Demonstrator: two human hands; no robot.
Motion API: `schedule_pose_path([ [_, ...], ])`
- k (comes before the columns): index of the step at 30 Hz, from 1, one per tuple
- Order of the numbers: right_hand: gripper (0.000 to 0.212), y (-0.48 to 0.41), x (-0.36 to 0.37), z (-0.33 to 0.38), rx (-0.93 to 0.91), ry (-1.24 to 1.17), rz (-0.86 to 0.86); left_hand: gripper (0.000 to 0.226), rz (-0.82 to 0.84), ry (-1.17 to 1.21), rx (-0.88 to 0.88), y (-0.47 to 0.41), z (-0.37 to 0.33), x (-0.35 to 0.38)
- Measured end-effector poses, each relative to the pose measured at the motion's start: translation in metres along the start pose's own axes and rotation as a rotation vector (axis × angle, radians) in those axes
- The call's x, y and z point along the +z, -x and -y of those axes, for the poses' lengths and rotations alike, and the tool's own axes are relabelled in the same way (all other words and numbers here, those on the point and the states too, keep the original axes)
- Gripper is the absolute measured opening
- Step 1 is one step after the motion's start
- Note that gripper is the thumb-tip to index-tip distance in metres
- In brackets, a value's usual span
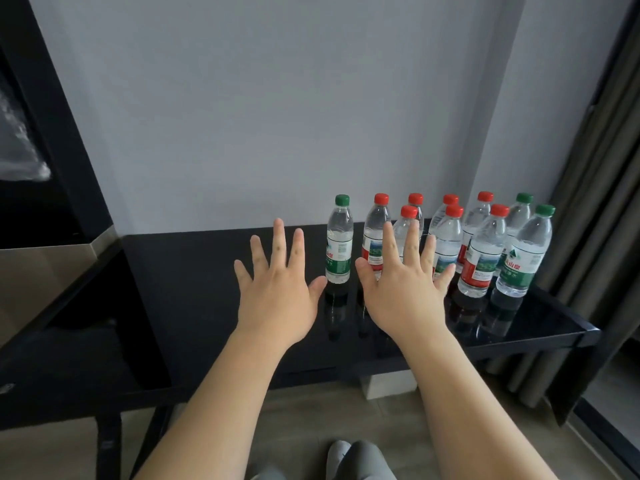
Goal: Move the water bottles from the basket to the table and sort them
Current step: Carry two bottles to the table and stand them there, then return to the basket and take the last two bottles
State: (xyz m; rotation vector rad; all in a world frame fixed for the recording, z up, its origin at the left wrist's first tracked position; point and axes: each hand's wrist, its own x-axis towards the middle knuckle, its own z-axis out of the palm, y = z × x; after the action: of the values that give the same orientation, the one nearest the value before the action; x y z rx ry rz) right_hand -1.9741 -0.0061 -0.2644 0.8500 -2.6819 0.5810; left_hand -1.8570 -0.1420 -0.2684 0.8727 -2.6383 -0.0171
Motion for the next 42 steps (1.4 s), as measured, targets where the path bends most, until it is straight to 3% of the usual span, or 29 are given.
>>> schedule_pose_path([
  [14, 0.072, 0.013, 0.012, 0.015, -0.017, -0.080, 0.005, 0.085, 0.033, 0.070, -0.065, 0.016, 0.011, 0.004],
  [28, 0.074, -0.084, 0.103, 0.081, -0.143, -0.129, 0.184, 0.083, 0.219, 0.079, -0.205, -0.091, 0.084, 0.053],
  [36, 0.073, -0.157, 0.011, 0.158, -0.216, -0.115, 0.306, 0.082, 0.319, 0.025, -0.285, -0.134, 0.117, -0.081],
  [42, 0.072, -0.173, -0.060, 0.229, -0.383, -0.130, 0.371, 0.081, 0.249, -0.101, -0.412, -0.120, 0.147, -0.202],
])
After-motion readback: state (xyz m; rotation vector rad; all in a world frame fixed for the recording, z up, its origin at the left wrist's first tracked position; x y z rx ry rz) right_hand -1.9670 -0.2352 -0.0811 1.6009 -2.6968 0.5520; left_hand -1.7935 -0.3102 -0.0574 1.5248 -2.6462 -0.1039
